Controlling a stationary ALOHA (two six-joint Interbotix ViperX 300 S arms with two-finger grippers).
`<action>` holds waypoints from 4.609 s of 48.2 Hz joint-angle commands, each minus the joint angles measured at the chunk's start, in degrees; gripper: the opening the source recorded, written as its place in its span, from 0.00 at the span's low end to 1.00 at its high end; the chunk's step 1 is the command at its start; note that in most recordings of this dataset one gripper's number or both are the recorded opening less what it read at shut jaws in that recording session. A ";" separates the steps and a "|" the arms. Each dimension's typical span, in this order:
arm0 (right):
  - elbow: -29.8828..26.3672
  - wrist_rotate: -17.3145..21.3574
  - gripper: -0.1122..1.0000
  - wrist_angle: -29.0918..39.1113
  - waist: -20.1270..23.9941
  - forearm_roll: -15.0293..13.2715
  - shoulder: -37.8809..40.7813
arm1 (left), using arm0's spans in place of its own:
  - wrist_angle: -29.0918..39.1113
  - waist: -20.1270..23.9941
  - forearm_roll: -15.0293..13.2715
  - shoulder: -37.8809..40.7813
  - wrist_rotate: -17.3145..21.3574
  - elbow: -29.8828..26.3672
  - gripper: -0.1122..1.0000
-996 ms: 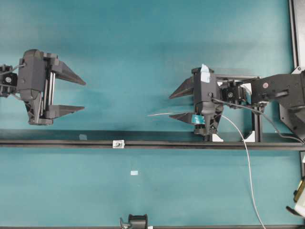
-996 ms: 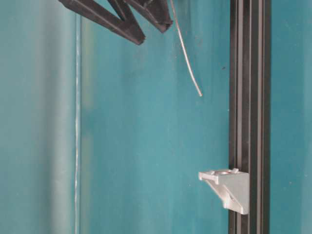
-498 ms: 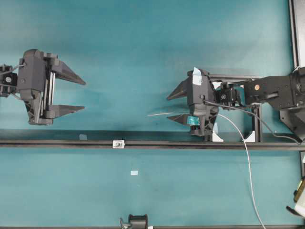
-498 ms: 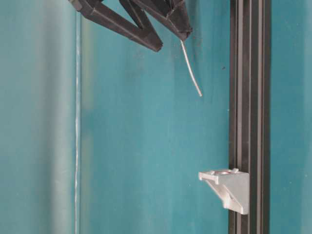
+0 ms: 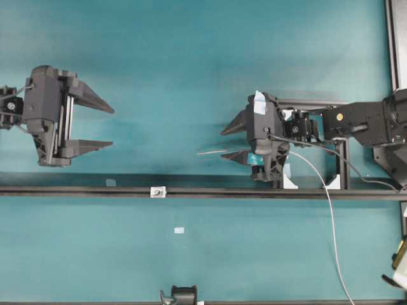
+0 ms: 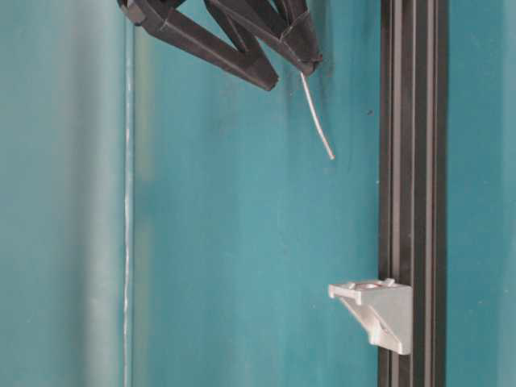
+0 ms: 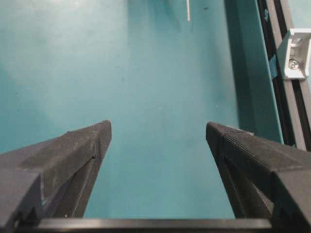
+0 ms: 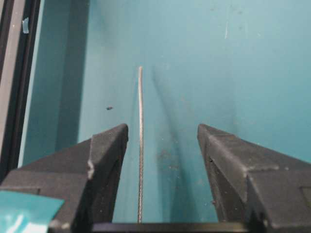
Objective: Insert the wire into the hole on the left side and pull it with the left arm.
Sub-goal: 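Close the right gripper on the white wire, then carry the wire with the right gripper toward the white bracket, then align the wire tip with the bracket hole using the right gripper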
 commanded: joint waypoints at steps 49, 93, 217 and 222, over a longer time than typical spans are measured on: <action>-0.97 0.00 0.11 4.31 0.18 0.00 -7.91 | -0.53 0.18 -0.18 -1.23 -0.09 -0.97 0.70; 3.34 4.48 0.11 8.35 0.62 0.26 -21.27 | 2.72 -1.41 -0.35 -3.16 -3.52 -2.81 0.70; -2.46 -11.87 0.11 -34.28 21.09 30.32 12.83 | -26.98 -15.12 -1.58 26.10 -13.45 -5.63 0.70; -3.16 -11.87 0.11 -34.63 21.18 30.32 13.54 | -26.89 -15.12 -1.58 26.10 -13.45 -5.54 0.70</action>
